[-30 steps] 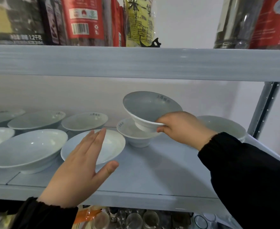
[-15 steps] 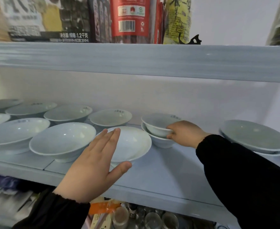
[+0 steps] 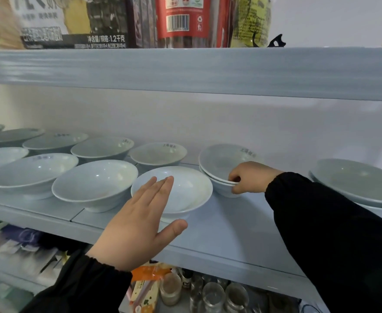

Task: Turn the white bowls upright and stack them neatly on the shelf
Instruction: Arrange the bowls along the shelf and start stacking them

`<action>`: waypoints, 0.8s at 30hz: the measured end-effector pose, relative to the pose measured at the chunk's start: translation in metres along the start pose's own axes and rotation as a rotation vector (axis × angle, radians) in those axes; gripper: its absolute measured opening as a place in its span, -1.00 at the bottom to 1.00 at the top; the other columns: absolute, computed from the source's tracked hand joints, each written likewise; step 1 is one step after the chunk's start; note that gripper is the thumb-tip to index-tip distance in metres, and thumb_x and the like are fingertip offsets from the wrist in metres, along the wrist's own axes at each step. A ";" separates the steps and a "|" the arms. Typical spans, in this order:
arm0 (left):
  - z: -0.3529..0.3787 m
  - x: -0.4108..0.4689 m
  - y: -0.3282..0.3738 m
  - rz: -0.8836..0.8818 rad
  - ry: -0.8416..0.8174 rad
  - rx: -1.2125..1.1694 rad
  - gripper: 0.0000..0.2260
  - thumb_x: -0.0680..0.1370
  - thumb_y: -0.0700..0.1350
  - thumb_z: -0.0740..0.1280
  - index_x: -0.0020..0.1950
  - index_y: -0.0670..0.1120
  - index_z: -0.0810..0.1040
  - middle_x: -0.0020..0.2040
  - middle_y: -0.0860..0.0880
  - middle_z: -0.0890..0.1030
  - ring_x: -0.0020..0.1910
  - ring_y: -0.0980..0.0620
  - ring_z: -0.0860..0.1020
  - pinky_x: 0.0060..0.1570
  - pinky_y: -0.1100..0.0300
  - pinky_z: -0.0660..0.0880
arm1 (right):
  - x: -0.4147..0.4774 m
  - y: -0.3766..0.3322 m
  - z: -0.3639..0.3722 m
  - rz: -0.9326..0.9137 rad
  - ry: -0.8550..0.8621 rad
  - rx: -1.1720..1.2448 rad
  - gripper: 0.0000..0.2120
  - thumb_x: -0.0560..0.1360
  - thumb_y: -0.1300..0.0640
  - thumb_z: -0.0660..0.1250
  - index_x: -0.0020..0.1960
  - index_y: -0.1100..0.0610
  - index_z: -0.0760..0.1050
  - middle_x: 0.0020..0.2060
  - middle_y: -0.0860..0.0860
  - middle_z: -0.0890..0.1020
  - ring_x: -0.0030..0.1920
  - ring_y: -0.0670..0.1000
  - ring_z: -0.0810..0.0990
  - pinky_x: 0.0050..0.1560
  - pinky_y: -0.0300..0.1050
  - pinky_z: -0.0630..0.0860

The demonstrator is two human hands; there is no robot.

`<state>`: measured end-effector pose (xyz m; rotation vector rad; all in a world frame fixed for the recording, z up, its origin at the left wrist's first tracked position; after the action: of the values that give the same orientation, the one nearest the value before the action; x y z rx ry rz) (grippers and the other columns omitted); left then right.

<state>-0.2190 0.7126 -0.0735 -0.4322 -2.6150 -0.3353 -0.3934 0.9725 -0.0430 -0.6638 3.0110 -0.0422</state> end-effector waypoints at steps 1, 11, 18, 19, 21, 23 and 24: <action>0.000 -0.002 0.001 -0.004 0.000 0.001 -0.19 0.43 0.51 -0.16 0.58 0.14 -0.23 0.51 0.30 -0.20 0.50 0.31 -0.28 0.33 0.42 -0.27 | 0.002 0.001 0.000 -0.002 -0.006 0.007 -0.86 0.44 0.09 0.38 -0.28 -0.06 0.49 -0.32 -0.05 0.54 -0.30 -0.01 0.46 -0.30 -0.12 0.33; -0.008 -0.019 0.006 -0.035 -0.042 0.027 -0.18 0.44 0.51 -0.15 0.58 0.13 -0.25 0.49 0.30 -0.25 0.51 0.27 -0.30 0.32 0.42 -0.32 | 0.015 0.012 0.003 -0.001 -0.036 0.059 -0.94 0.38 0.07 0.43 -0.15 -0.05 0.61 -0.22 -0.07 0.63 -0.16 0.02 0.59 -0.27 -0.15 0.40; -0.010 -0.019 -0.009 0.009 -0.034 0.035 -0.19 0.47 0.47 -0.10 0.60 0.09 -0.19 0.51 0.27 -0.19 0.52 0.25 -0.27 0.30 0.44 -0.35 | 0.012 0.011 0.002 0.041 -0.063 0.040 -0.91 0.34 -0.01 0.44 -0.16 -0.05 0.61 -0.24 -0.07 0.63 -0.20 0.00 0.58 -0.24 -0.08 0.44; -0.012 -0.018 -0.010 0.021 -0.026 0.029 -0.20 0.48 0.46 -0.08 0.60 0.08 -0.18 0.51 0.26 -0.18 0.52 0.25 -0.27 0.29 0.46 -0.36 | 0.010 0.012 -0.001 0.045 -0.063 0.024 -0.87 0.33 -0.05 0.44 -0.16 -0.06 0.61 -0.24 -0.07 0.63 -0.18 0.01 0.60 -0.20 -0.05 0.48; -0.021 -0.019 -0.019 0.035 -0.046 0.017 -0.21 0.49 0.43 -0.06 0.60 0.07 -0.17 0.48 0.28 -0.18 0.50 0.26 -0.26 0.27 0.48 -0.38 | 0.009 0.005 -0.003 0.065 -0.065 0.012 -0.75 0.27 -0.18 0.40 -0.16 -0.06 0.61 -0.25 -0.08 0.63 -0.17 0.02 0.61 -0.12 -0.01 0.54; -0.027 -0.017 -0.032 0.064 -0.012 0.024 -0.21 0.49 0.44 -0.07 0.61 0.06 -0.14 0.47 0.28 -0.15 0.50 0.27 -0.23 0.30 0.46 -0.34 | 0.006 -0.002 -0.002 0.081 -0.080 -0.027 -0.62 0.26 -0.32 0.33 -0.18 -0.03 0.57 -0.29 -0.08 0.61 -0.24 0.01 0.58 -0.18 -0.03 0.50; -0.031 -0.017 -0.039 0.072 0.004 0.020 -0.20 0.49 0.44 -0.08 0.61 0.05 -0.12 0.49 0.27 -0.12 0.51 0.25 -0.21 0.33 0.44 -0.32 | 0.006 -0.007 -0.002 0.097 -0.079 -0.051 -0.58 0.28 -0.36 0.30 -0.20 0.00 0.54 -0.30 -0.06 0.59 -0.27 0.02 0.55 -0.22 -0.04 0.45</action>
<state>-0.2061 0.6631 -0.0615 -0.5173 -2.5889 -0.2859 -0.3959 0.9634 -0.0412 -0.5091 2.9718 0.0633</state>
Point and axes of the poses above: each hand's wrist, its own x-axis towards the middle knuckle, its own z-axis out of the palm, y = z × x, the point moved 2 cm from there along x, towards the middle knuckle
